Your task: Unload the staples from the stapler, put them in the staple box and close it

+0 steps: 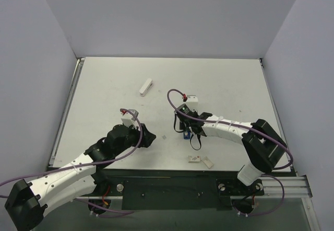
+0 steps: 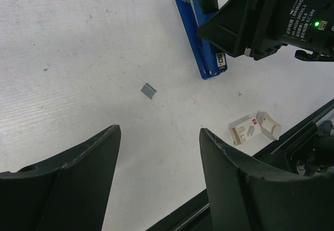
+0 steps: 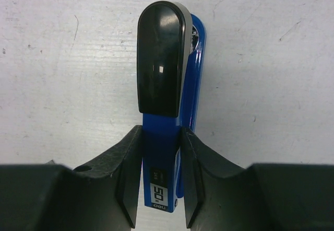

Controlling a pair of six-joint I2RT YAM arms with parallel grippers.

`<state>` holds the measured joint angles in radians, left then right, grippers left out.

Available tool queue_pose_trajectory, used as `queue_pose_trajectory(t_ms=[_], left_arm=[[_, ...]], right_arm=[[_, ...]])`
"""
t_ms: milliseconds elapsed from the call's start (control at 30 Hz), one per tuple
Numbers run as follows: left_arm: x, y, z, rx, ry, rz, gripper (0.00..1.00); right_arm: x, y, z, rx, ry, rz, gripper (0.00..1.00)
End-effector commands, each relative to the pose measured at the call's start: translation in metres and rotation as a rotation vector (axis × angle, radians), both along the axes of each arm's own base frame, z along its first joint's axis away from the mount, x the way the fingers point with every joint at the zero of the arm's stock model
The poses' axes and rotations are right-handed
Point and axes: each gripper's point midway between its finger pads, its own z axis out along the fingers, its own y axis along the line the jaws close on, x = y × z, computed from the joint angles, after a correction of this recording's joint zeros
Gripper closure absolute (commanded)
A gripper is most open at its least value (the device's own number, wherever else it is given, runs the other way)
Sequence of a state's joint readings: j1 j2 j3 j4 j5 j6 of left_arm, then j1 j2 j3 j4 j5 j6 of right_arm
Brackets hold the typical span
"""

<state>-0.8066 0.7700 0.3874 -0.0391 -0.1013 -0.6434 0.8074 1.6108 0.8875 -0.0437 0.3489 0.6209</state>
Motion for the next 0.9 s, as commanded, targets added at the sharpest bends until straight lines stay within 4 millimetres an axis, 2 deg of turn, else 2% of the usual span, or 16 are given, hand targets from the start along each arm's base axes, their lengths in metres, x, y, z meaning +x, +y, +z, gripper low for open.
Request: queue_pose_trajectory(t_ms=[0, 233, 367, 500, 567, 600, 667, 767, 867], left_arm=[[0.007, -0.006, 0.019, -0.024, -0.035, 0.012, 0.28], [0.01, -0.009, 0.025, -0.023, -0.04, 0.014, 0.28], [0.012, -0.009, 0.026, -0.016, -0.041, 0.021, 0.28], [0.013, -0.01, 0.03, -0.011, -0.041, 0.022, 0.28], [0.013, -0.01, 0.032, -0.009, -0.042, 0.021, 0.28], [0.013, -0.009, 0.032, -0.005, -0.04, 0.022, 0.28], [0.013, -0.008, 0.036, -0.007, -0.046, 0.024, 0.28], [0.014, -0.008, 0.04, -0.01, -0.056, 0.03, 0.28], [0.017, -0.008, 0.045, -0.006, -0.064, 0.033, 0.28]], right_arm=[[-0.003, 0.015, 0.008, 0.153, -0.045, -0.063, 1.0], [-0.022, 0.029, -0.01, 0.337, 0.007, -0.165, 1.0], [-0.028, 0.044, -0.009, 0.431, 0.012, -0.213, 0.99], [-0.037, 0.059, -0.005, 0.446, 0.002, -0.223, 0.82], [-0.039, 0.063, 0.002, 0.434, -0.015, -0.226, 0.71], [-0.039, 0.066, 0.007, 0.433, -0.026, -0.222, 0.61], [-0.042, 0.066, 0.011, 0.409, -0.044, -0.223, 0.52], [-0.046, 0.064, 0.018, 0.394, -0.071, -0.217, 0.44], [-0.046, 0.06, 0.035, 0.397, -0.114, -0.214, 0.4]])
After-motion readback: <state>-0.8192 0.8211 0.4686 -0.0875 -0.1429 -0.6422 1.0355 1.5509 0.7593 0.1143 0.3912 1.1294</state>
